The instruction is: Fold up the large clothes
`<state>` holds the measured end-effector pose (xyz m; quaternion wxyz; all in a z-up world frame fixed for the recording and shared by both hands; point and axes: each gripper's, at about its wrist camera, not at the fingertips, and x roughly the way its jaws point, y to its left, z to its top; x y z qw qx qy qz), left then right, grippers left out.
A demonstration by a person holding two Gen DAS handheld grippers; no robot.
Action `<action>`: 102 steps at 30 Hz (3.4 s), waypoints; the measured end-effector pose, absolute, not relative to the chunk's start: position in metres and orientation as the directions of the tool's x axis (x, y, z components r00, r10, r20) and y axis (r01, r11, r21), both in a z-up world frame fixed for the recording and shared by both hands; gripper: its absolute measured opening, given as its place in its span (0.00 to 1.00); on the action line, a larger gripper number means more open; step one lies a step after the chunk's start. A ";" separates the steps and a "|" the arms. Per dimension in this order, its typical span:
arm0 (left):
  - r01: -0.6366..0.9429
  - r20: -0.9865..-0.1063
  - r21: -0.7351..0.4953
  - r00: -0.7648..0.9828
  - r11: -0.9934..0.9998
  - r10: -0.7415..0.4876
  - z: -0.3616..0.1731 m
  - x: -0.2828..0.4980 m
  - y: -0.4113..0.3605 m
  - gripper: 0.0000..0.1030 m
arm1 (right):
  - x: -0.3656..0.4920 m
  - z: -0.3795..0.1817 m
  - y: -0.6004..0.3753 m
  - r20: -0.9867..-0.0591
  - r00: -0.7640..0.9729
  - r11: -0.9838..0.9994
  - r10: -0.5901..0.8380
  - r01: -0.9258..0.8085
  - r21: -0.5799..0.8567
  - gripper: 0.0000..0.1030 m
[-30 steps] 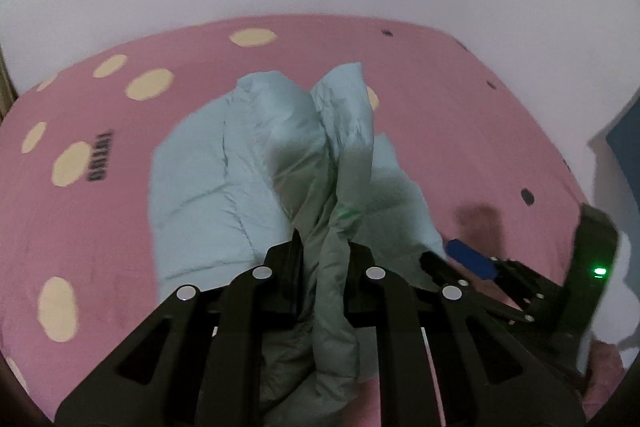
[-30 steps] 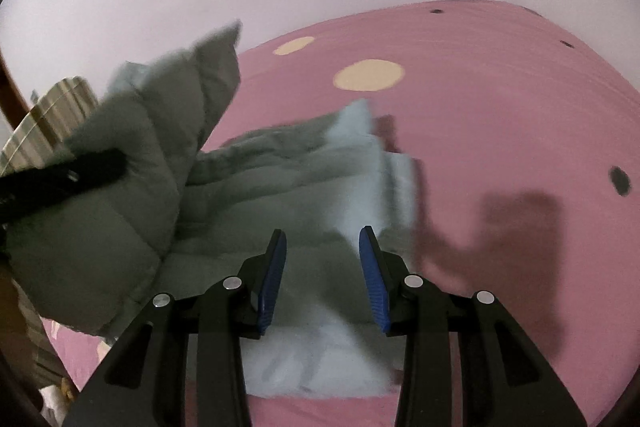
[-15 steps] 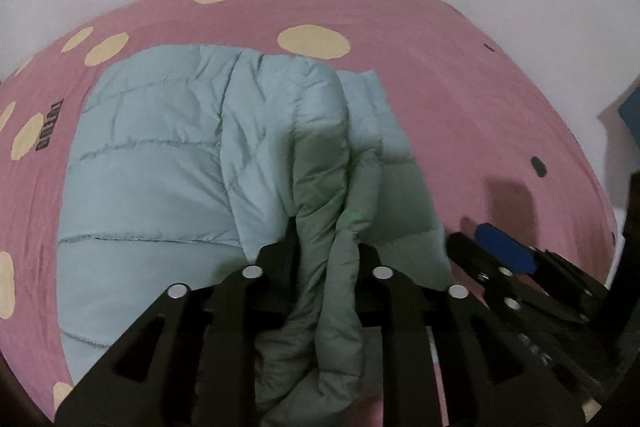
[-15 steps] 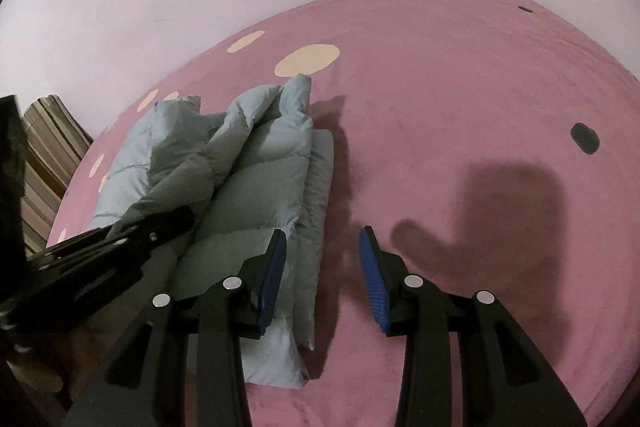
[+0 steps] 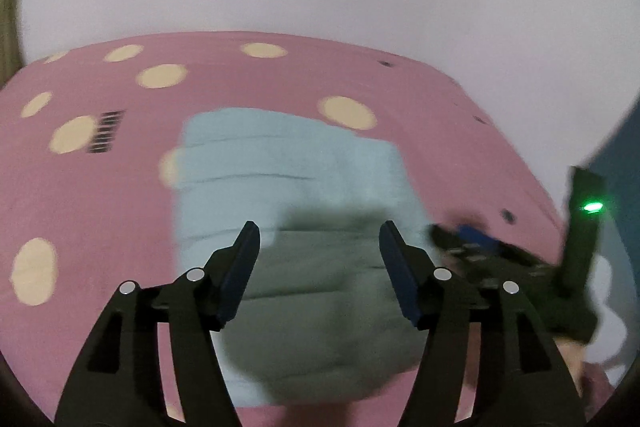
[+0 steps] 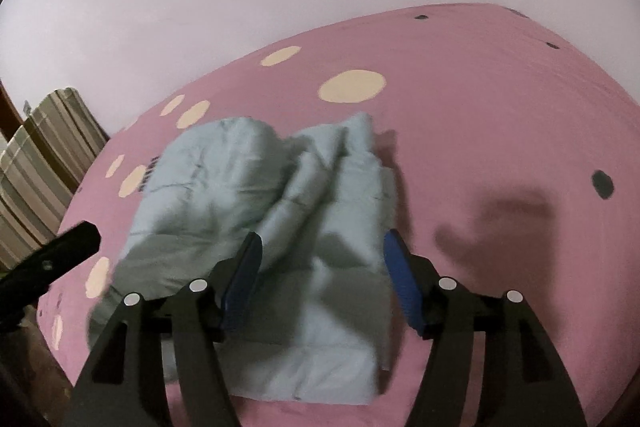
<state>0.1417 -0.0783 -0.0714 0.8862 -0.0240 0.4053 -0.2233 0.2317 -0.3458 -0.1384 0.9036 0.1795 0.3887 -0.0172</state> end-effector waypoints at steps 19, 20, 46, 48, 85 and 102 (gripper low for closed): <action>0.269 -0.736 -0.290 0.551 0.918 -0.394 -0.124 0.170 -0.009 0.63 | 0.277 -0.153 -0.319 -0.767 0.605 0.928 0.214 0.120 0.353 0.14; 0.289 -0.730 -0.291 0.549 0.912 -0.407 -0.123 0.170 -0.018 0.64 | 0.276 -0.153 -0.323 -0.771 0.607 0.934 0.194 0.125 0.334 0.14; 0.316 -0.778 -0.229 0.509 0.921 -0.369 -0.145 0.164 -0.071 0.66 | 0.246 -0.174 -0.380 -0.769 0.631 0.941 0.100 0.190 0.279 0.31; 0.317 -0.748 -0.237 0.544 0.918 -0.381 -0.130 0.152 -0.066 0.66 | 0.230 -0.155 -0.377 -0.743 0.665 0.947 0.072 0.187 0.260 0.31; 0.327 -0.812 -0.188 0.479 0.926 -0.334 -0.175 0.141 -0.092 0.78 | 0.196 -0.198 -0.335 -0.760 0.645 0.977 0.077 0.105 0.188 0.31; 0.332 -0.696 -0.164 0.629 0.929 -0.348 -0.087 0.210 -0.118 0.86 | 0.278 -0.113 -0.361 -0.668 0.743 0.960 0.052 0.147 0.238 0.31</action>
